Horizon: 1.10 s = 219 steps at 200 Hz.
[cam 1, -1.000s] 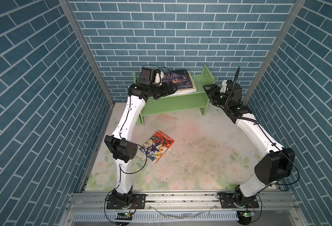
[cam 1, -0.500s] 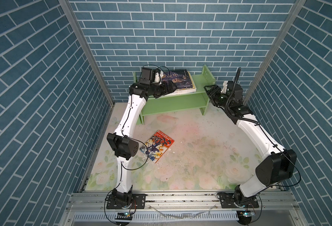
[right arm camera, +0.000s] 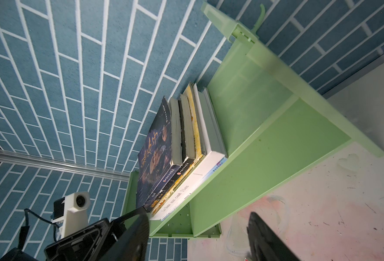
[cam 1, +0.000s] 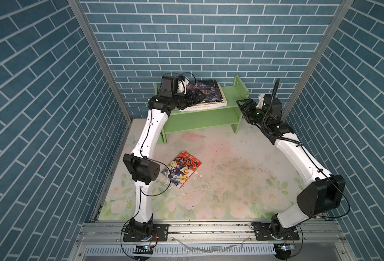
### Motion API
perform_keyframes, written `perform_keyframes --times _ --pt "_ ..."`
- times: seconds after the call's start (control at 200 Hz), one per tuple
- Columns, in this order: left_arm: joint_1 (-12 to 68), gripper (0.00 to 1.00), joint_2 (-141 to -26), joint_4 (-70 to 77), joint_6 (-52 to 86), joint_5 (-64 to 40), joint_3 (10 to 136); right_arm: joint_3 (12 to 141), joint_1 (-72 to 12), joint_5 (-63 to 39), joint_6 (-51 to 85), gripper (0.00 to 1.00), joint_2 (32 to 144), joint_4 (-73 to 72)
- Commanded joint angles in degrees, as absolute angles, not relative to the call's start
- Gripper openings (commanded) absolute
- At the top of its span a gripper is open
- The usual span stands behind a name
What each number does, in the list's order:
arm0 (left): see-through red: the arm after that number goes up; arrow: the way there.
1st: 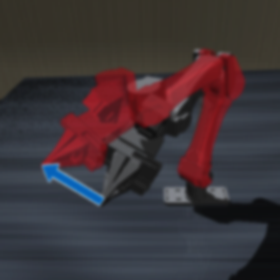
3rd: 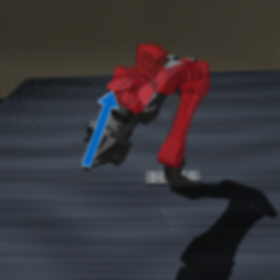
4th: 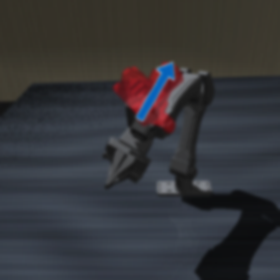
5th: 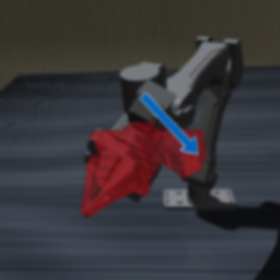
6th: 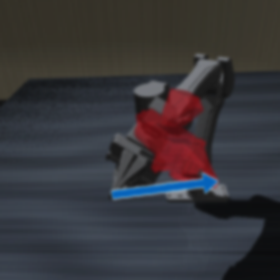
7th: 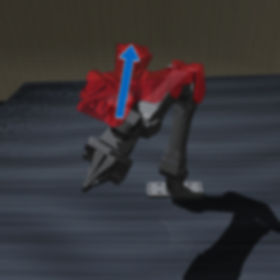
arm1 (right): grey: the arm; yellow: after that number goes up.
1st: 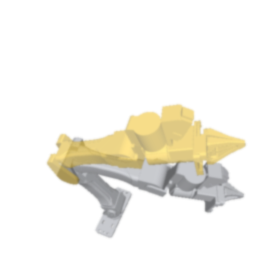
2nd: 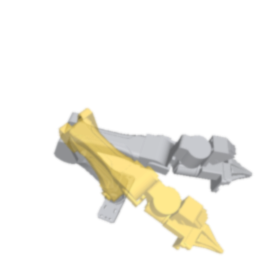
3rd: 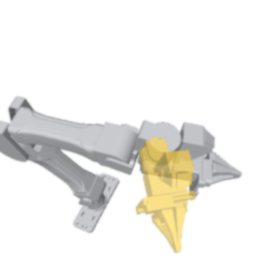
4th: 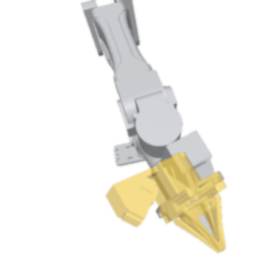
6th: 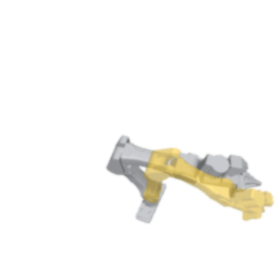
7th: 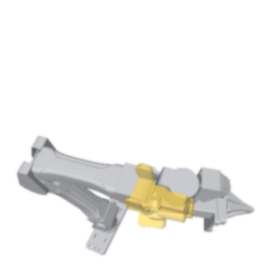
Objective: Stacking books/files
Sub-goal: Place the book at the bookshelf.
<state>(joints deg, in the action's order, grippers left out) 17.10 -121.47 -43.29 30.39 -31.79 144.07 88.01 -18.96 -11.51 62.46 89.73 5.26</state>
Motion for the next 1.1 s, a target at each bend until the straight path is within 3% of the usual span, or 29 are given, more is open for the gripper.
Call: perform_keyframes --times 0.0,0.185,0.465,1.09 --pt "16.80 1.00 -117.25 -43.12 27.74 -28.94 143.07 87.38 -18.85 -10.20 60.07 0.70 87.54 5.60" --pt "16.02 1.00 -112.68 -44.95 24.52 -18.65 138.78 88.38 -18.85 -11.27 59.56 0.70 88.27 4.75" --pt "14.94 1.00 -115.81 -48.40 25.20 -14.55 142.05 90.81 -18.90 -12.48 58.33 0.70 89.74 4.92" --pt "15.07 1.00 -119.26 -41.34 28.52 -20.83 142.12 90.46 -18.76 -10.37 56.62 0.70 87.73 8.44"
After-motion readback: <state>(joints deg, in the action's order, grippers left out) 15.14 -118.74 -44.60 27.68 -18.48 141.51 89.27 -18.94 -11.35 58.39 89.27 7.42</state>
